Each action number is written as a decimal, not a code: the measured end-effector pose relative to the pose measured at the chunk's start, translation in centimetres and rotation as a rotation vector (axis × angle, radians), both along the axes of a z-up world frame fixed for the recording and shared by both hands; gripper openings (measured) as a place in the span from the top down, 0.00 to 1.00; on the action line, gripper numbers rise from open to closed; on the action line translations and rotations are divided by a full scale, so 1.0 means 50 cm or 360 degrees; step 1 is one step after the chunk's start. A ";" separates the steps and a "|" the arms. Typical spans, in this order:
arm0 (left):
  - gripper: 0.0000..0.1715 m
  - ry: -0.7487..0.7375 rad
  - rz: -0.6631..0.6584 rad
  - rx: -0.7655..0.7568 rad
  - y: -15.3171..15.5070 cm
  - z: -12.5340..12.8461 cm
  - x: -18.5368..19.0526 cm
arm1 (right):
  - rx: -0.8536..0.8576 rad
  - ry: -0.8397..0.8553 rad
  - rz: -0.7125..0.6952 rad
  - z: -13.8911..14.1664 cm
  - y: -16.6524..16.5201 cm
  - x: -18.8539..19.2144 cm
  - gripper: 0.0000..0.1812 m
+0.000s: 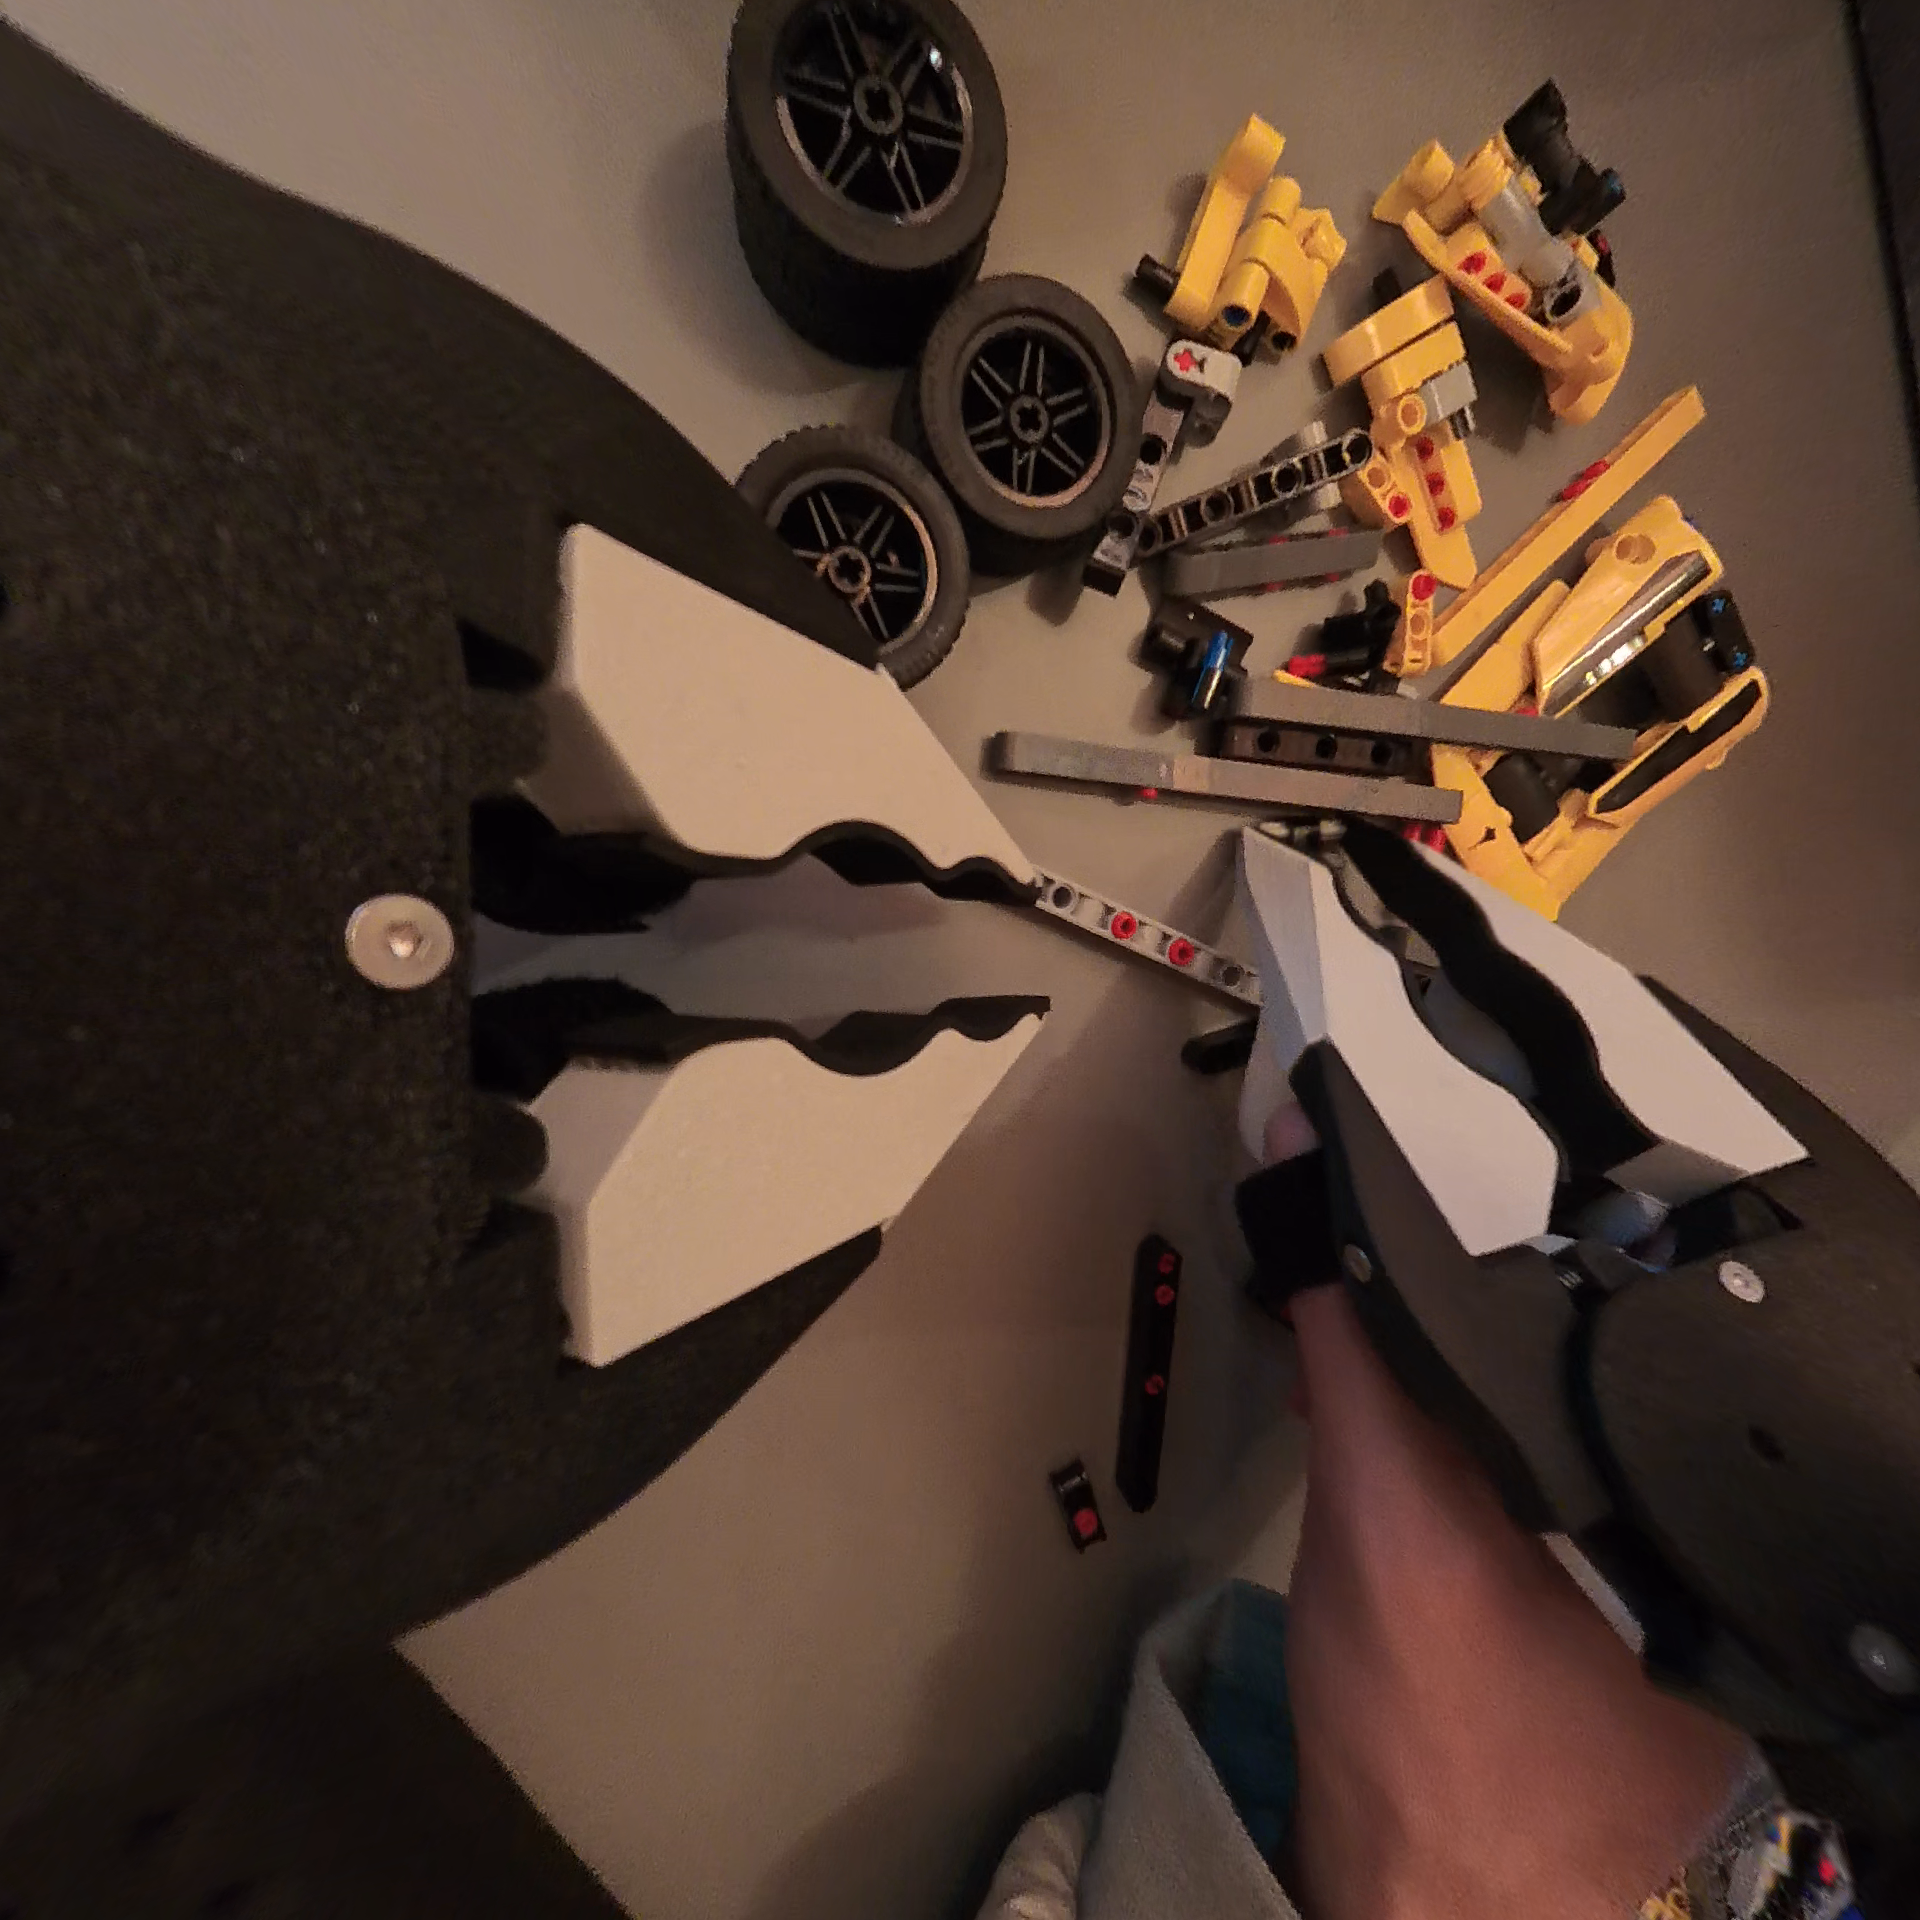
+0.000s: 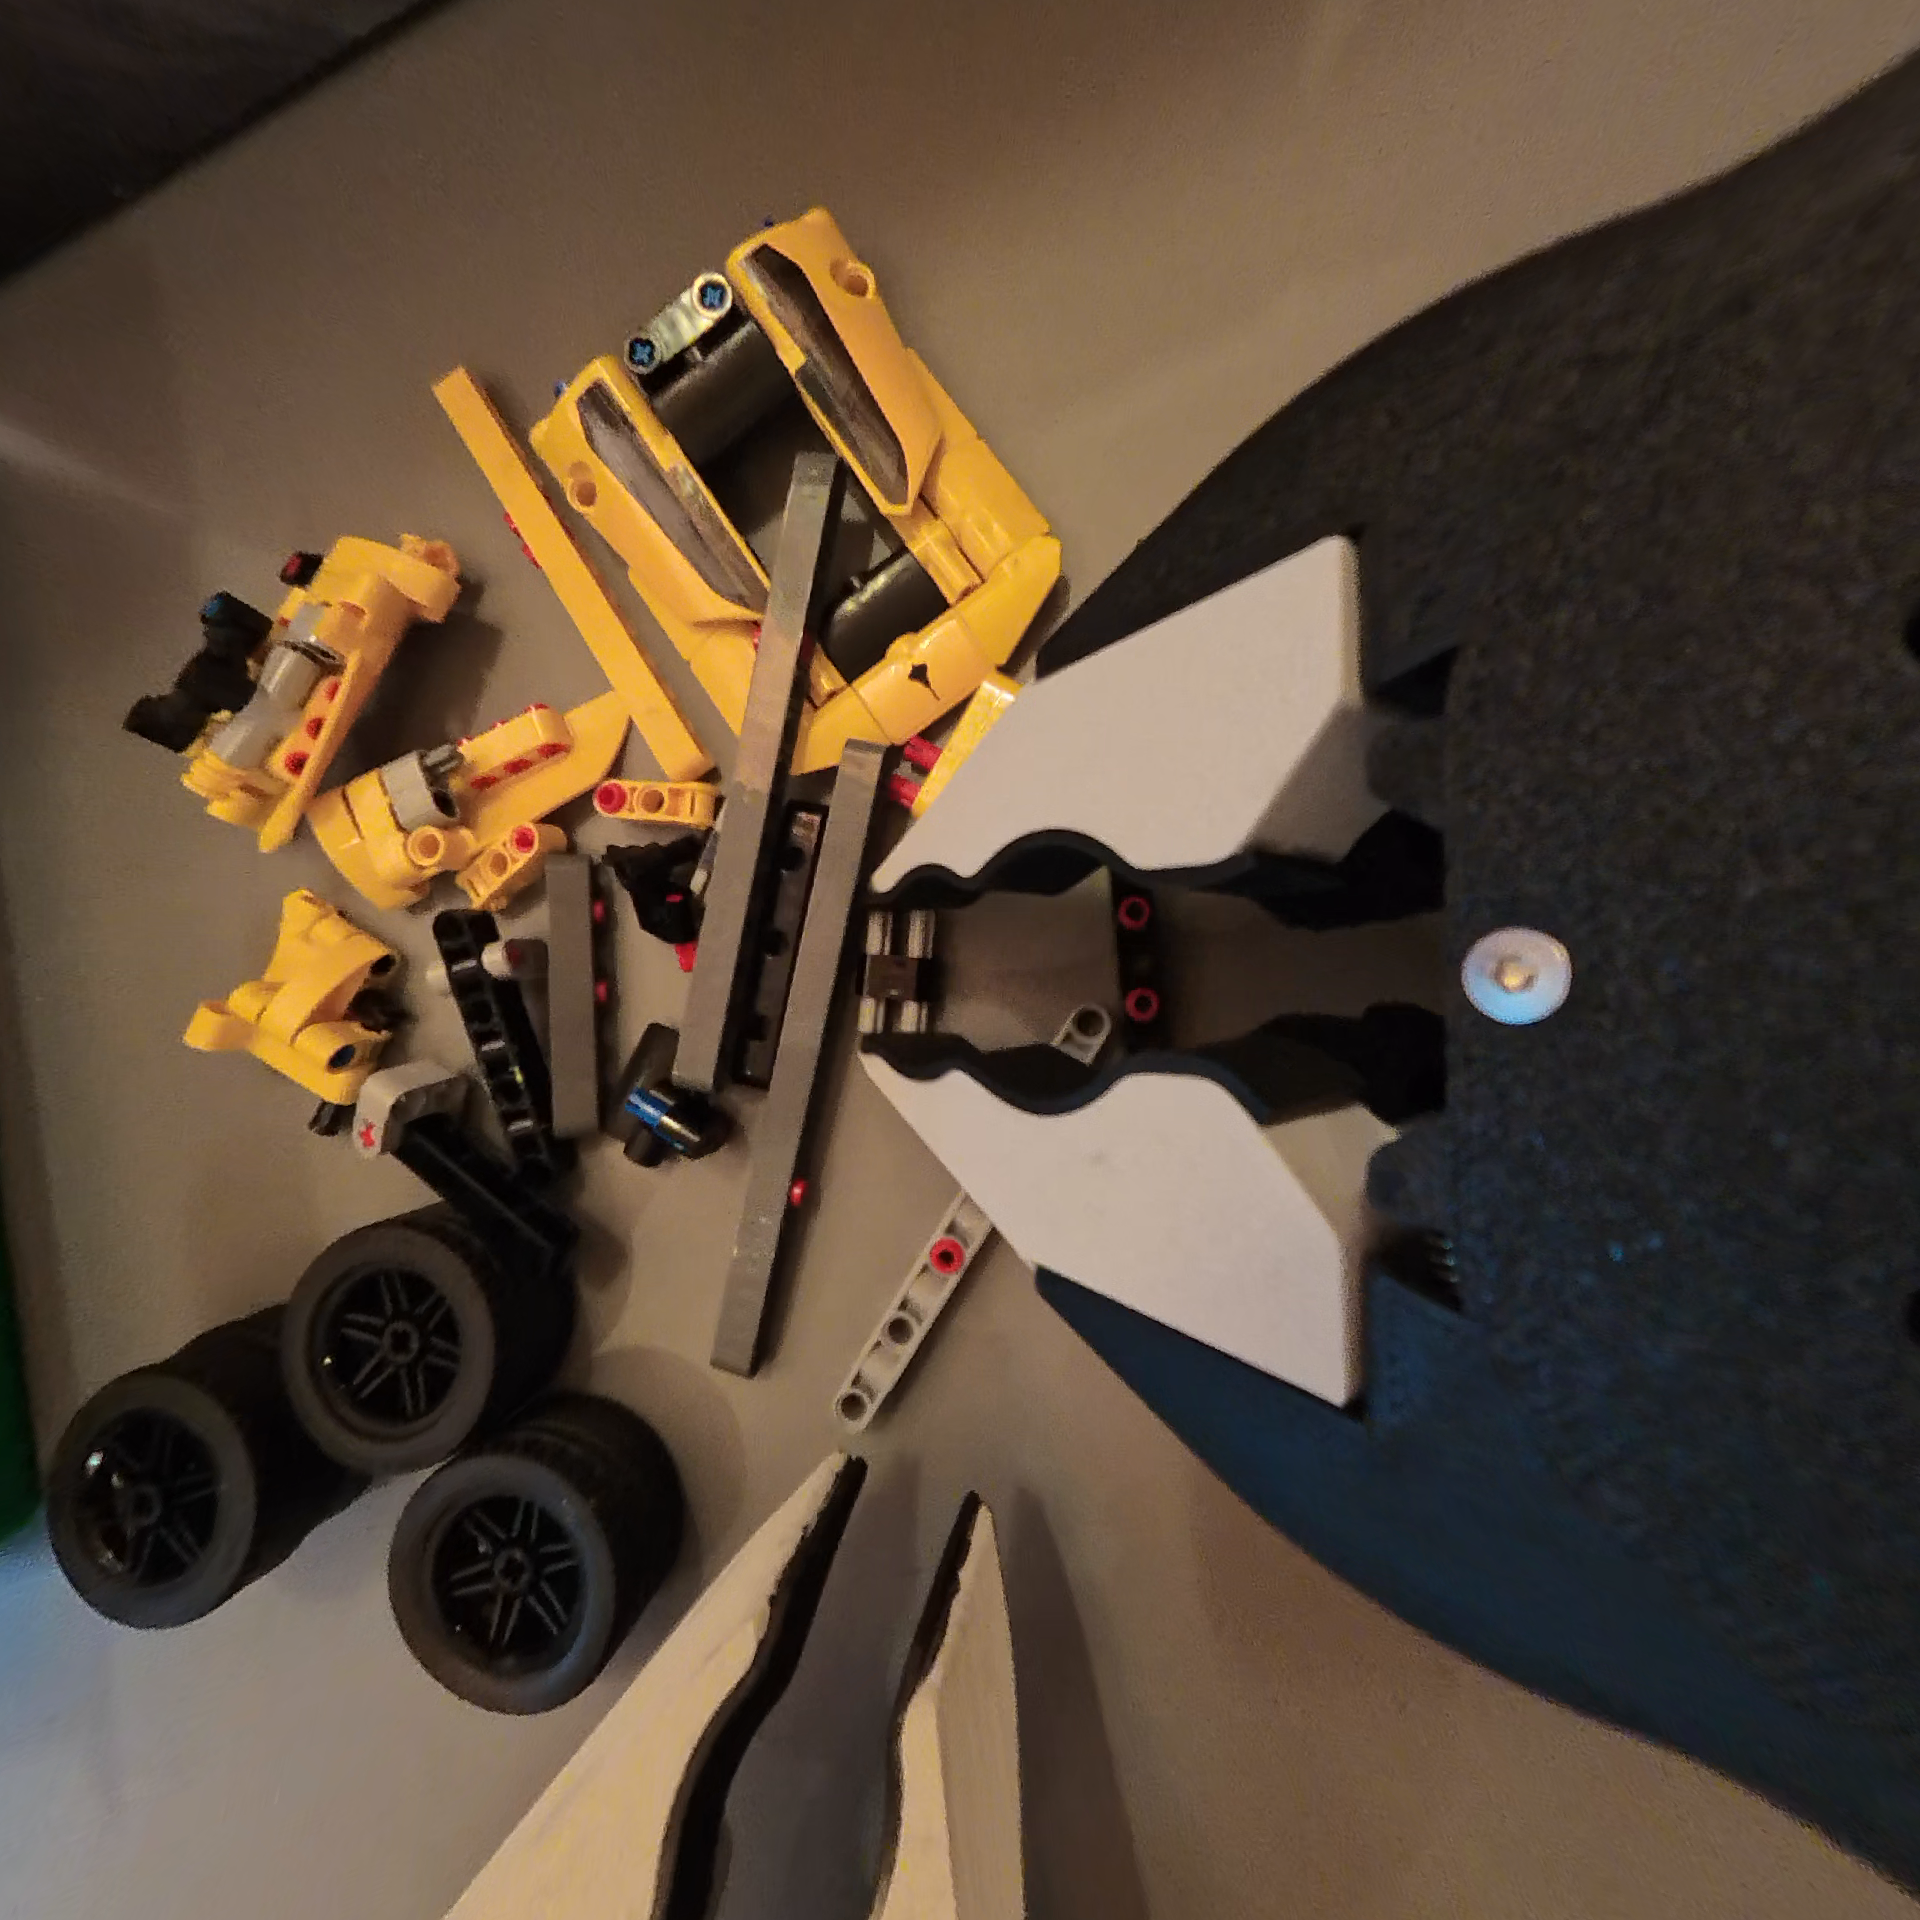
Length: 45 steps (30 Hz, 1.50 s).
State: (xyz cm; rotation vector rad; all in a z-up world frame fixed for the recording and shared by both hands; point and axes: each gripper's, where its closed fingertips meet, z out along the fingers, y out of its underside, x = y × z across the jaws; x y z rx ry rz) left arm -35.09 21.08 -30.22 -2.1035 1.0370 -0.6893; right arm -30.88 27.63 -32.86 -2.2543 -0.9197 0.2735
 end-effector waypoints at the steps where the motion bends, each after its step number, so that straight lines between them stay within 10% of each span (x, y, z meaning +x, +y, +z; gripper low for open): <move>1: 0.90 0.0000 0.0004 -0.0001 0.001 0.001 -0.002 | -0.0012 -0.0015 -0.0004 0.000 -0.001 -0.001 0.88; 9: 0.89 -0.0058 0.0025 -0.0001 0.001 0.029 -0.010 | 0.0326 -0.0026 0.0267 0.089 -0.056 -0.010 0.88; 19: 0.84 -0.1049 -0.0254 -0.0649 -0.095 0.185 0.090 | 0.0900 -0.0050 0.0548 0.235 -0.197 0.001 0.88; 35: 0.96 -0.0973 -0.0484 -0.0728 -0.207 0.191 0.188 | 0.1058 -0.0136 0.0547 0.246 -0.313 0.061 0.88; 45: 0.96 -0.1224 -0.0851 -0.0601 -0.275 0.287 0.203 | 0.0184 0.1988 0.0277 0.355 -0.393 0.107 0.83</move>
